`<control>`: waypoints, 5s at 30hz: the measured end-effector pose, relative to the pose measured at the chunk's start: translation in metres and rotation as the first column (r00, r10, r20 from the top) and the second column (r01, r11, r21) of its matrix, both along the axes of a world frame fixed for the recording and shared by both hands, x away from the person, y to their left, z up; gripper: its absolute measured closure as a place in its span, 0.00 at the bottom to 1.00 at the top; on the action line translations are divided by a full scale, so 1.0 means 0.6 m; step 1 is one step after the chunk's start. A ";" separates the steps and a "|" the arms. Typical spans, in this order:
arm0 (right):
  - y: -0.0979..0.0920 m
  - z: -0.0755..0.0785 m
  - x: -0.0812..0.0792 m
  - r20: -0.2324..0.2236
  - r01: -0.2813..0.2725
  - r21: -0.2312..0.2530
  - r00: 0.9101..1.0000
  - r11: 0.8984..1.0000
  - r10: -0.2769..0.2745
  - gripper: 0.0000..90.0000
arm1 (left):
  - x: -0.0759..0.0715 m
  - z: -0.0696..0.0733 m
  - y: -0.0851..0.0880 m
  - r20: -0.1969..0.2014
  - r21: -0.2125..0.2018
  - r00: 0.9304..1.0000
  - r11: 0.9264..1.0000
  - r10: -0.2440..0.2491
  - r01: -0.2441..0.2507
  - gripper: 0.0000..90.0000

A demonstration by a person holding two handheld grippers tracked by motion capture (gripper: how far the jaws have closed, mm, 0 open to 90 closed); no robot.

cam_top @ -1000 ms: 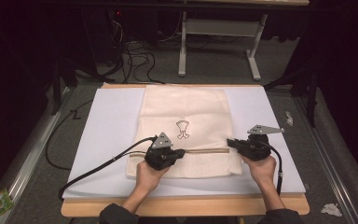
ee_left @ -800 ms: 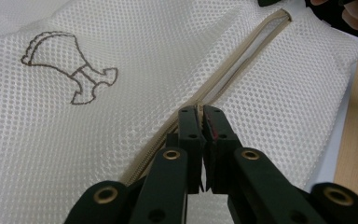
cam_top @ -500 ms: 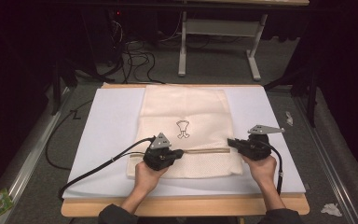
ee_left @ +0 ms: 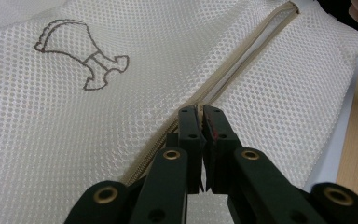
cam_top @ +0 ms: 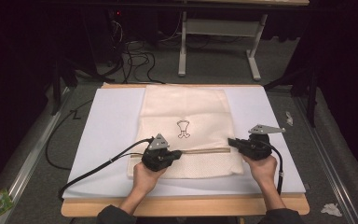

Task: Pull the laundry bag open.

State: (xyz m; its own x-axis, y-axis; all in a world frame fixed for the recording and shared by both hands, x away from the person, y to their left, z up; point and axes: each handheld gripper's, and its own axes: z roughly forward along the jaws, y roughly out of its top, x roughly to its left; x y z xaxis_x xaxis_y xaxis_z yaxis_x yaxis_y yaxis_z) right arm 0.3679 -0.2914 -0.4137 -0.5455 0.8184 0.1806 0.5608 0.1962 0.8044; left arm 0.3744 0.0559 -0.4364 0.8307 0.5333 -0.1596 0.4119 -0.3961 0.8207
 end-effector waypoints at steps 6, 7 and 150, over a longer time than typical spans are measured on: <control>-0.003 -0.001 -0.001 -0.005 0.006 -0.003 1.000 1.000 -0.006 0.97 | 0.001 0.002 0.010 0.001 -0.002 1.000 1.000 0.011 -0.011 0.97; -0.004 -0.001 -0.001 -0.004 0.004 0.000 1.000 1.000 -0.004 0.97 | 0.001 0.002 0.012 0.000 -0.005 1.000 1.000 0.014 -0.014 0.97; -0.051 -0.025 -0.004 -0.069 0.057 0.010 0.996 0.998 -0.056 0.97 | -0.017 0.019 0.206 0.022 -0.035 0.964 0.964 0.264 -0.264 0.97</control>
